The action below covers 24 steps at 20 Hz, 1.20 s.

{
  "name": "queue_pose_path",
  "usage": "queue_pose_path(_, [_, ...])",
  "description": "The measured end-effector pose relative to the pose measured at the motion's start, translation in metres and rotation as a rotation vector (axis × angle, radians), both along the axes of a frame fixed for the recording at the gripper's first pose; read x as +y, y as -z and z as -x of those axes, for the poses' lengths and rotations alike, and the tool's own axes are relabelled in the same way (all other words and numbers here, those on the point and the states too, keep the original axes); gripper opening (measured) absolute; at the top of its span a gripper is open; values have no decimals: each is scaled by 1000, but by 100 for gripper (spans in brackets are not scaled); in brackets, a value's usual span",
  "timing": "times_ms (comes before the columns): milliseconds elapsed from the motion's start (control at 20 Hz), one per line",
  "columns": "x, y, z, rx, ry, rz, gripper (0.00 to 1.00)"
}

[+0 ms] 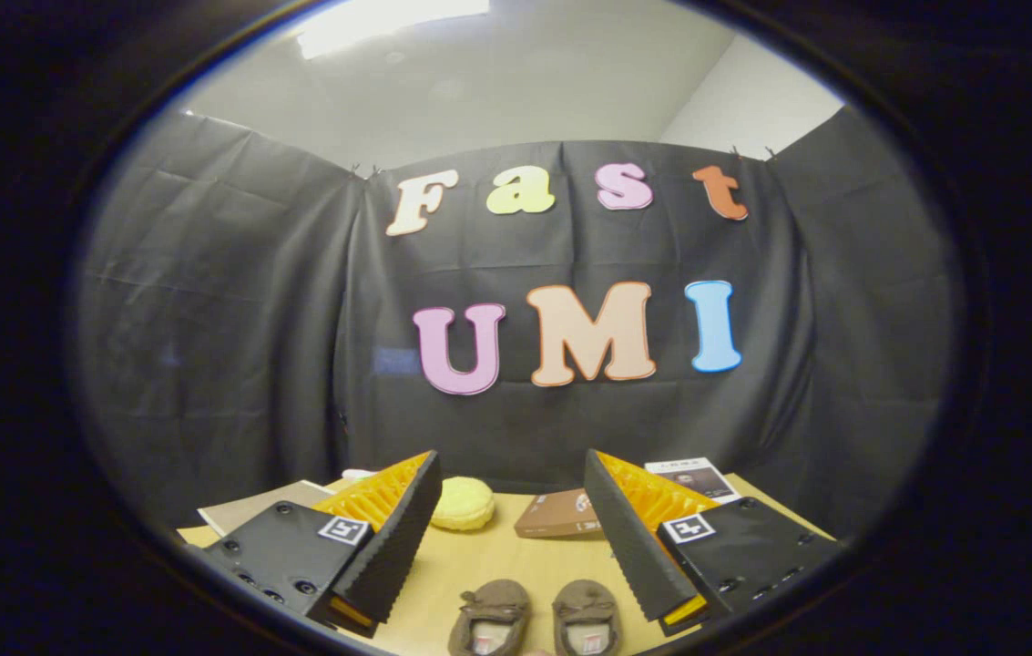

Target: Open the storage box then place both shoes into the box .Put the left shoe in first, then the right shoe, with the right side of both shoes facing outward in a uniform manner.

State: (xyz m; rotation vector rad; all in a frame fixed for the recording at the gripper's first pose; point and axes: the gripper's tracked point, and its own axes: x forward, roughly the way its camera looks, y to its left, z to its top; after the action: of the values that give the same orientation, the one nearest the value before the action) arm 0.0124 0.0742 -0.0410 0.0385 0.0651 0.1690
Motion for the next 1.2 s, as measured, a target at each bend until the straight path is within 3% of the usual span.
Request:
queue_pose_path(400, [87, 51, 12, 137, -187, -199, 100])
queue_pose_path(750, [133, 107, 21, 361, -303, -509, 100])
queue_pose_path(950, [153, 139, 26, 516, -326, -696, 100])
queue_pose_path(1200, [179, 172, 44, 639, -363, -814, 100])
